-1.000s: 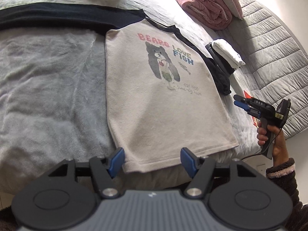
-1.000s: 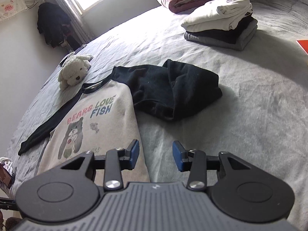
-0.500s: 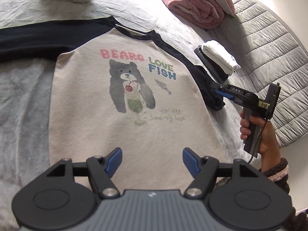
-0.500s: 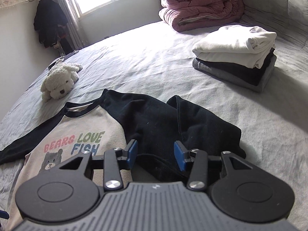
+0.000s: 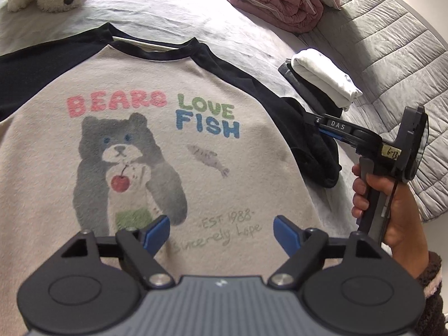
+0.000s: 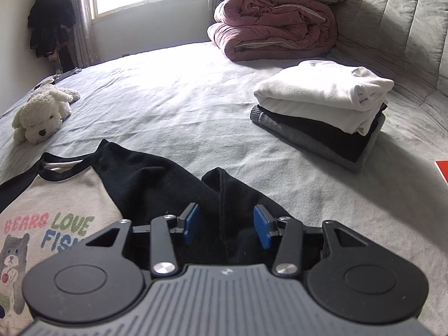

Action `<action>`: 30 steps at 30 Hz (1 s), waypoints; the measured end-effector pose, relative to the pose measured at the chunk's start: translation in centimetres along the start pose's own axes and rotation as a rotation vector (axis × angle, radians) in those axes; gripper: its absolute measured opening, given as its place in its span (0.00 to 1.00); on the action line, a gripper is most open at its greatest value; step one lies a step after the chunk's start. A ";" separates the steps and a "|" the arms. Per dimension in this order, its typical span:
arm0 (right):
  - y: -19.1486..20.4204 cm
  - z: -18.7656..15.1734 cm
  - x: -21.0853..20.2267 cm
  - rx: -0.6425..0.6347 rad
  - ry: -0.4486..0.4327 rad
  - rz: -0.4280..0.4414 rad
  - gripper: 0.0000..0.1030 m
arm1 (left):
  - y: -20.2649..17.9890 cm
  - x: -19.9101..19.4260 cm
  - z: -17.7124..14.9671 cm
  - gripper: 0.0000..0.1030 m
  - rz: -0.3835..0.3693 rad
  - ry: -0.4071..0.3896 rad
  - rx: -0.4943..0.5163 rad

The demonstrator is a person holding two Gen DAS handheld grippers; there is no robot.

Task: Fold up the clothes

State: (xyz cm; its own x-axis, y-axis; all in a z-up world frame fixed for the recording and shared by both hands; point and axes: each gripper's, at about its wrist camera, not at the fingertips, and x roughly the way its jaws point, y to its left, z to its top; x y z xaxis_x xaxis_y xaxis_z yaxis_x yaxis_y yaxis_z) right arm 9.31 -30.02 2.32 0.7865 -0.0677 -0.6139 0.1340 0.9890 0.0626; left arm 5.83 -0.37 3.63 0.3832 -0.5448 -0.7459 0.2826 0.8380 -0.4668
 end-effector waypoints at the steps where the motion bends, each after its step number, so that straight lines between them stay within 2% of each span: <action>1: 0.0 0.0 0.2 0.000 -0.004 -0.011 0.46 | -0.2 0.5 0.2 0.80 0.006 -0.009 0.007; 4: 0.1 0.0 1.0 0.001 -0.014 -0.042 0.46 | -1.0 2.0 1.0 0.82 0.022 -0.055 0.025; 10: 0.2 -0.1 2.3 0.003 -0.037 -0.103 0.46 | -2.1 4.1 1.7 0.95 0.044 -0.185 0.060; 12: -0.1 -0.3 2.6 0.007 -0.046 -0.118 0.35 | -2.6 4.8 1.5 0.99 0.063 -0.223 0.088; 13: -0.3 -0.4 2.7 0.009 -0.050 -0.125 0.22 | -2.8 5.1 1.4 0.99 0.072 -0.242 0.102; 14: -0.4 -0.5 2.8 0.011 -0.055 -0.133 0.15 | -3.1 5.4 1.3 0.99 0.086 -0.258 0.123; 16: -0.9 -0.5 2.7 0.029 -0.064 -0.130 0.05 | -3.7 5.9 1.0 0.99 0.121 -0.273 0.180; 21: -2.5 -0.5 1.4 0.078 -0.113 -0.105 0.04 | -4.8 7.0 -0.2 0.99 0.198 -0.300 0.309; 25: -4.4 -0.5 -0.3 0.129 -0.144 -0.103 0.04 | -5.0 7.3 -1.0 1.00 0.232 -0.333 0.348; 30: -6.8 -0.9 -2.9 0.168 -0.195 -0.129 0.04 | -4.9 7.3 -1.2 1.00 0.233 -0.343 0.349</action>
State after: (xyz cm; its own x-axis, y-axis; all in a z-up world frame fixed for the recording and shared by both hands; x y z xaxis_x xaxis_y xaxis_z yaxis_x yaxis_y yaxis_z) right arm 5.52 -36.47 2.97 0.8551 -0.2320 -0.4637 0.3259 0.9360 0.1327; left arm 6.19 -8.46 -0.10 0.7190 -0.3736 -0.5861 0.4089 0.9092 -0.0781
